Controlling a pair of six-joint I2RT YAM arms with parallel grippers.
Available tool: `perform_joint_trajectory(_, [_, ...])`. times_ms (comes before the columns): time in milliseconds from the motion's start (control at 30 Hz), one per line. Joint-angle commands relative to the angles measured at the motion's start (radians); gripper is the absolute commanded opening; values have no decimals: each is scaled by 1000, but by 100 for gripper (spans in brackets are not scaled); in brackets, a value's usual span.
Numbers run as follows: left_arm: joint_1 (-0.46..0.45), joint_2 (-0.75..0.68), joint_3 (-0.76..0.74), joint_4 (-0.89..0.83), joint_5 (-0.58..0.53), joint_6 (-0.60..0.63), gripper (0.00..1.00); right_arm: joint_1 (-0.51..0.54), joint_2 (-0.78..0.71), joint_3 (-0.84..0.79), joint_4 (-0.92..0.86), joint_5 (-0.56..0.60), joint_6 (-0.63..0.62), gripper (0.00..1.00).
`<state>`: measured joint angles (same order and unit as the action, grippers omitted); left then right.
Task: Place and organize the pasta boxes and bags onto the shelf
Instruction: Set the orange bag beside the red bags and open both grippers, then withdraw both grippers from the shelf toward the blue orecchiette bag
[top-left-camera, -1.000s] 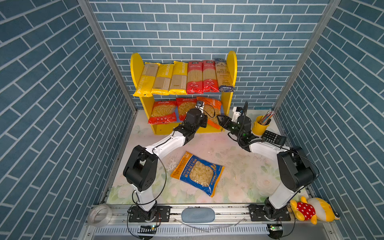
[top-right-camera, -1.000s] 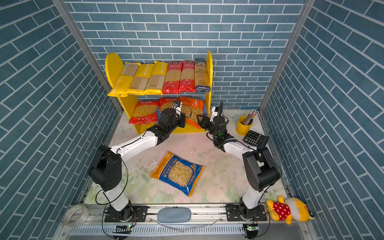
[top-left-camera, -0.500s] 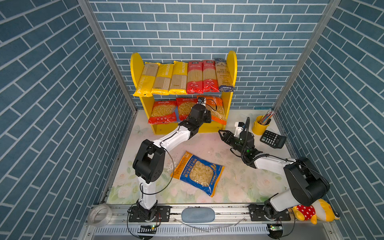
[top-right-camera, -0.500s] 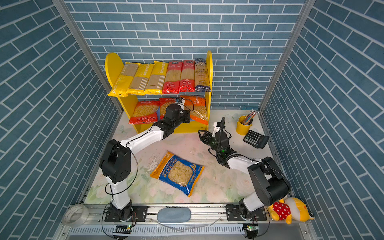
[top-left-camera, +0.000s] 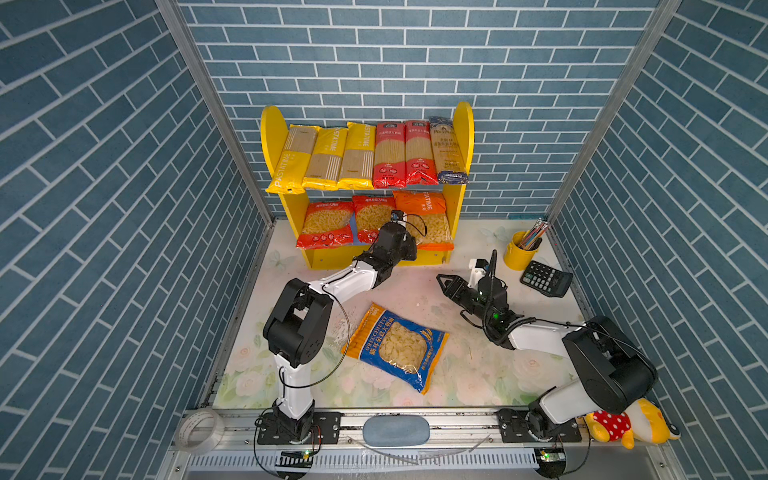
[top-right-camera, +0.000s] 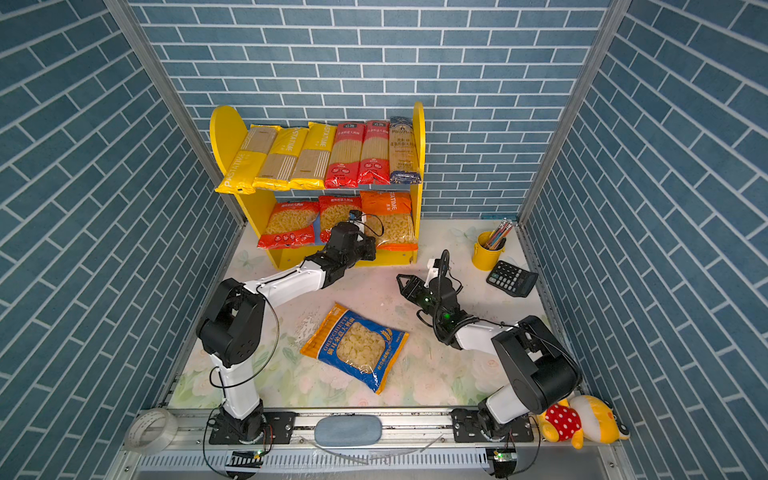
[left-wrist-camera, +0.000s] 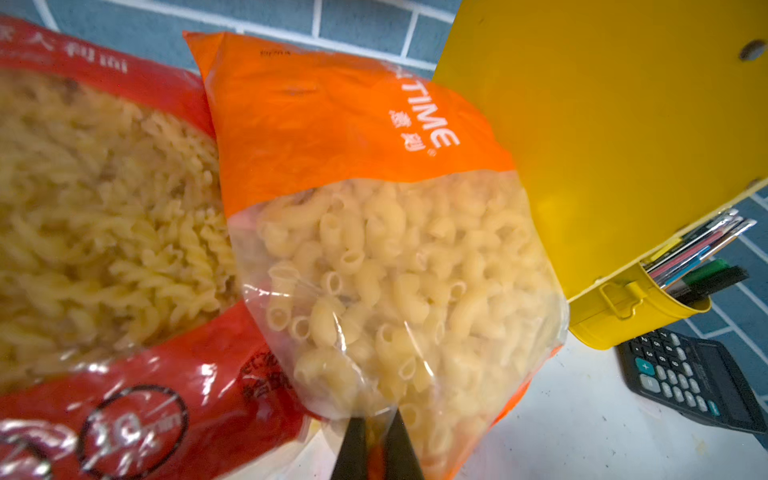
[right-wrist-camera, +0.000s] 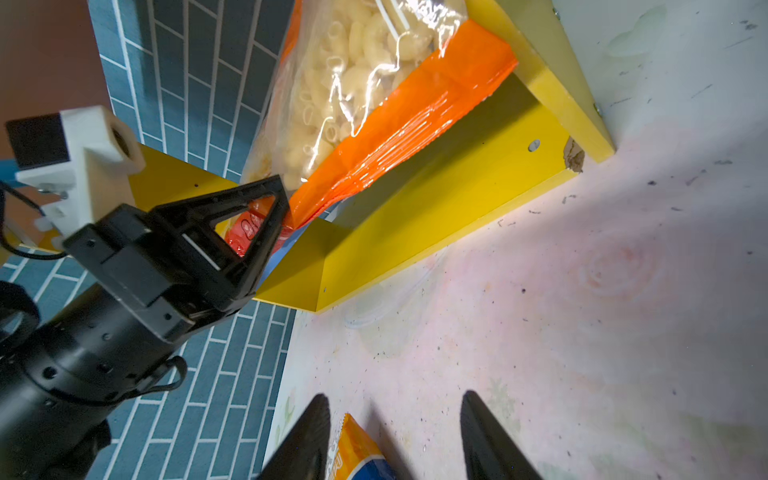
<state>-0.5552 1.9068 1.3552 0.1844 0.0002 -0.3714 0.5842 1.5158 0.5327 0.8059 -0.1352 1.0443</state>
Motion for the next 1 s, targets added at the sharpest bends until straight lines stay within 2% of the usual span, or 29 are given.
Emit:
perform_joint_trajectory(0, [17,-16,-14,-69,62,0,0,14,14,-30,54,17,45,52])
perform_joint_trajectory(100, [17,-4,7,-67,89,-11,0,21,30,-39,79,19,62,51])
perform_joint_trajectory(233, [1,17,38,-28,160,-95,0,28,44,-38,82,26,71,51])
perform_joint_trajectory(400, [-19,21,79,-40,158,-60,1,33,38,-45,64,26,77,51])
perform_joint_trajectory(567, [9,95,300,-222,156,18,0,37,4,-49,7,25,67,51])
perform_joint_trajectory(733, [16,129,385,-236,164,-2,0,43,-9,-65,-3,42,65,51])
perform_joint_trajectory(800, [12,130,366,-221,167,-28,1,46,1,-60,-2,42,70,51])
perform_joint_trajectory(867, [-1,120,286,-166,164,-57,2,50,5,-53,0,36,70,51])
perform_joint_trajectory(967, [-5,123,247,-167,158,-61,14,50,1,-47,-6,36,66,51])
